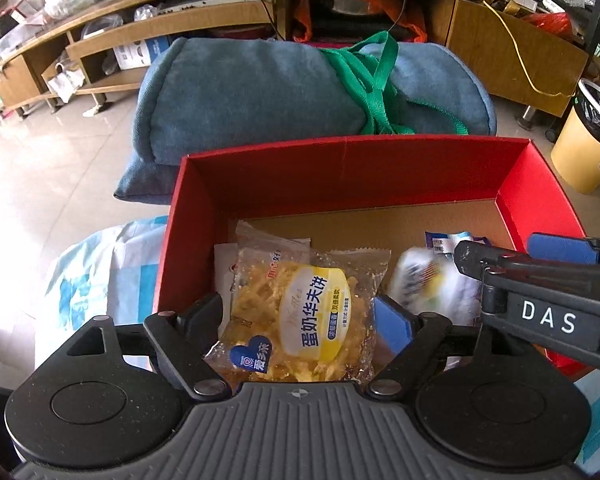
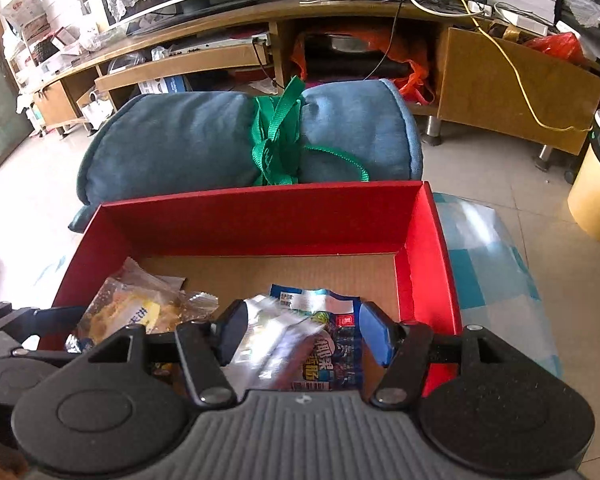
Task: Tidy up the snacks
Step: 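Open both tools to release the waffle bag and Kaprons packet in the box, then move the left tool to the red snack bag while the right tool approaches the round bun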
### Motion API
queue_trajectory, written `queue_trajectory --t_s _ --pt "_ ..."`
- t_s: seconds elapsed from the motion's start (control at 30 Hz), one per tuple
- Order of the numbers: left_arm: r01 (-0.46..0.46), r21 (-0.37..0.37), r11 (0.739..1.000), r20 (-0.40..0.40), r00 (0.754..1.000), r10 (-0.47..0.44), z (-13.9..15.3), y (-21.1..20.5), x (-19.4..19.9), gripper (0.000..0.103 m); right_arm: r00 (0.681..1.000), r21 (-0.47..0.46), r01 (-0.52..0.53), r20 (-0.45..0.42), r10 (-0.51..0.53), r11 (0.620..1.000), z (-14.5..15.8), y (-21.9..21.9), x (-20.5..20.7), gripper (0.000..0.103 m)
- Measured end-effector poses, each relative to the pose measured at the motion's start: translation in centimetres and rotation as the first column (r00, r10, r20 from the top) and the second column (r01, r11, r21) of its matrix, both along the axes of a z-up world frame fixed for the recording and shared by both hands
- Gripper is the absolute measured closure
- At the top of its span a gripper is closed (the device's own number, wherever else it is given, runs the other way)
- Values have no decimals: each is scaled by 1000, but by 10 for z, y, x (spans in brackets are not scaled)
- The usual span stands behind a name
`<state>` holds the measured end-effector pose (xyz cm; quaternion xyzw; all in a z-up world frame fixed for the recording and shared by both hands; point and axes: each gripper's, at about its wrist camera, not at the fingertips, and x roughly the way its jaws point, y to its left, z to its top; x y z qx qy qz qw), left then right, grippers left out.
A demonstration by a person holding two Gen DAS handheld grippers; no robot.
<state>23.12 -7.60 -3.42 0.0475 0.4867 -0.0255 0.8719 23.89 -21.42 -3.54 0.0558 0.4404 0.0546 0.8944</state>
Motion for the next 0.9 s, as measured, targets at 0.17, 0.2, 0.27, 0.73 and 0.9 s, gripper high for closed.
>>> queue_trajectory --t_s 0.17,0.2,0.27,0.73,0.9 --pt "-2 1 1000 17 1000 2 6 2 -4 14 1000 -11 12 16 -12 1000 4 -1 -3 43" --pt "-5 1 1000 19 1000 5 7 3 -4 14 1000 -12 12 20 -11 1000 6 -2 -4 43" --pt "-10 0 1000 25 1000 10 9 4 -5 12 999 -12 15 29 -14 1000 8 -2 -5 43" --pt "-17 -15 1000 44 999 18 23 12 -23 11 999 -31 1 54 1 1000 28 6 -27 40" --pt "-14 -25 1000 49 999 15 29 14 -34 11 998 -28 -4 62 5 1000 35 6 -40 39"
